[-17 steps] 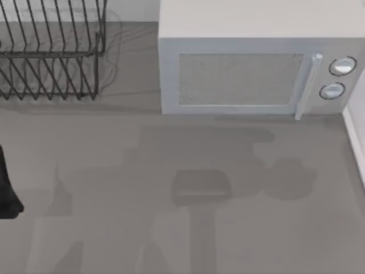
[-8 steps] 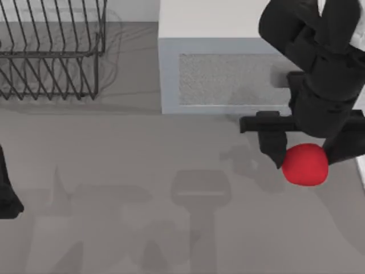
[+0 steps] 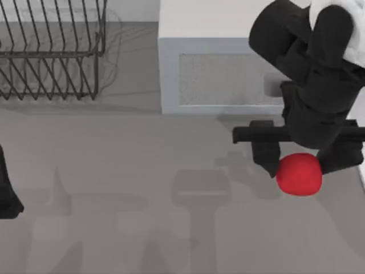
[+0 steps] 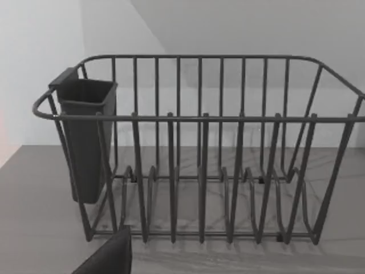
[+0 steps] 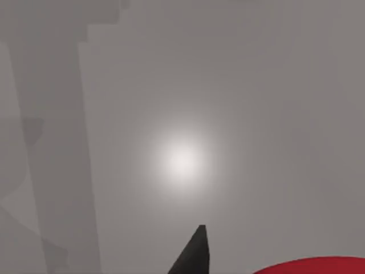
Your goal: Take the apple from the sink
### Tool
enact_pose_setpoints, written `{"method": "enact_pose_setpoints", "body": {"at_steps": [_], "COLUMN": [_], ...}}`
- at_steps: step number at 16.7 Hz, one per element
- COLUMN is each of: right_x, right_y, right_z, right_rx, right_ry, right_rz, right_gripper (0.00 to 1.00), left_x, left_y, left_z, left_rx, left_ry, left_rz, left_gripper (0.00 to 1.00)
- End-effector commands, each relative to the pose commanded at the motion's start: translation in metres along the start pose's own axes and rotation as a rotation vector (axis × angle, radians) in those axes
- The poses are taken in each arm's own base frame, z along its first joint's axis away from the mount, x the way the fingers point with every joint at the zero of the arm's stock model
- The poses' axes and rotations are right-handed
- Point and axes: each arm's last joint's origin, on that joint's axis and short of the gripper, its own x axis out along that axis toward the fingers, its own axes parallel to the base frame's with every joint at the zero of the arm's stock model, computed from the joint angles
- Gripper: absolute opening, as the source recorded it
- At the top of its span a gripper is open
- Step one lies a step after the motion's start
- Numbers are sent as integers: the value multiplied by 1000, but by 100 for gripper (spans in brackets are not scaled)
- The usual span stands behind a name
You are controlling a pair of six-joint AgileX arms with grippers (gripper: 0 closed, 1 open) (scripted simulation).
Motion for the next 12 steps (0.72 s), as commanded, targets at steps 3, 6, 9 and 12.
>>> {"method": "enact_pose_setpoints", "body": {"at_steps": [3,6,9,12], "right_x": [27,65,97,105], "right_y": [2,4,1,0], "right_z": [2,4,0,-1], "right_rx": [-1,-3,-4,-4], "right_ry": [2,-17,-10,-5], "right_rz": [-2,12,6,2], "right_gripper": [0,0,0,0], "left_x": [0,0,0,0], "left_y": [0,0,0,0], "left_z": [0,0,0,0], "left_rx": [0,0,0,0], "left_ry": [0,0,0,0], "left_rz": [0,0,0,0], "left_gripper": [100,100,100,100]}}
